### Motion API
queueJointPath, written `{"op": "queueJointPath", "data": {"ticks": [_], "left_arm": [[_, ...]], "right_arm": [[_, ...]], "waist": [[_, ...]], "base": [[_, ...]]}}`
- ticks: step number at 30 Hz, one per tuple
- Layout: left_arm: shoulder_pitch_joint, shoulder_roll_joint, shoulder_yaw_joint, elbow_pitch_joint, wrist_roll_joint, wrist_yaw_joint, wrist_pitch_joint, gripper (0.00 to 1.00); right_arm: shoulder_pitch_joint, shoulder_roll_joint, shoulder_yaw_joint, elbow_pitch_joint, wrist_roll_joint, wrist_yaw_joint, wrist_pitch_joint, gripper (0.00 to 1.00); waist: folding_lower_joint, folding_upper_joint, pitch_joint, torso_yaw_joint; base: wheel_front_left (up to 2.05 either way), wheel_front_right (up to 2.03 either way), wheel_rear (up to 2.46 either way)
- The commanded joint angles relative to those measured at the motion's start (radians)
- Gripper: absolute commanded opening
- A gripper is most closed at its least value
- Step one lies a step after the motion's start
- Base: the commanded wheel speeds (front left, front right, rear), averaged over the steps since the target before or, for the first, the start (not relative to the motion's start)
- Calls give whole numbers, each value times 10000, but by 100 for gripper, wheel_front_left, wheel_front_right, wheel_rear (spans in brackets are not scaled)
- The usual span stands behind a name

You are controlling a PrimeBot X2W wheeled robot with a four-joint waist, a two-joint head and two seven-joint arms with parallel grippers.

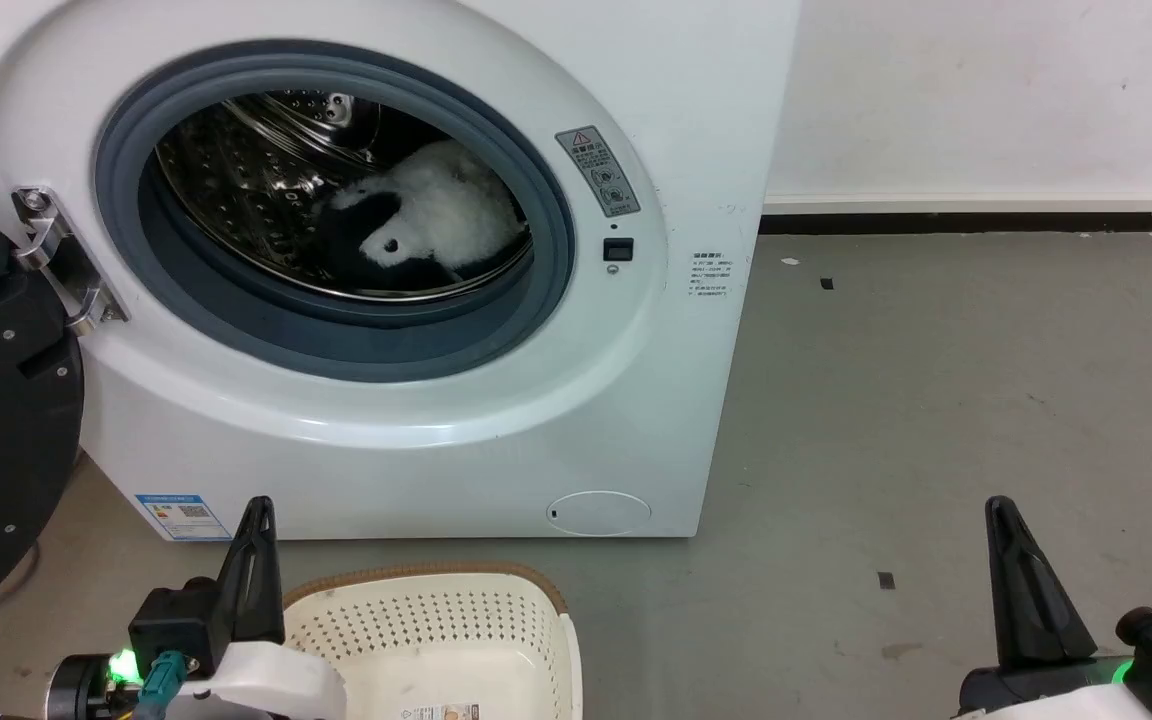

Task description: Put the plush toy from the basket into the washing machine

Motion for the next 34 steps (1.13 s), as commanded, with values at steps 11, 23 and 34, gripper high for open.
{"op": "queueJointPath", "data": {"ticks": [11, 23, 34], "left_arm": [[44, -48, -93, -242, 96, -12, 269, 0], [63, -81, -155, -402, 147, -17, 493, 0], [81, -114, -217, -562, 199, -23, 719, 0]], "right_arm": [[-218, -1, 41, 111, -318, 2, 271, 0], [-318, -1, 66, 172, -504, 2, 497, 0], [-418, -2, 90, 234, -691, 3, 723, 0]], "waist": [[1, 0, -20, -5], [1, 0, -39, -9], [1, 0, -58, -14]], "base": [[0, 0, 0], [0, 0, 0], [0, 0, 0]]}}
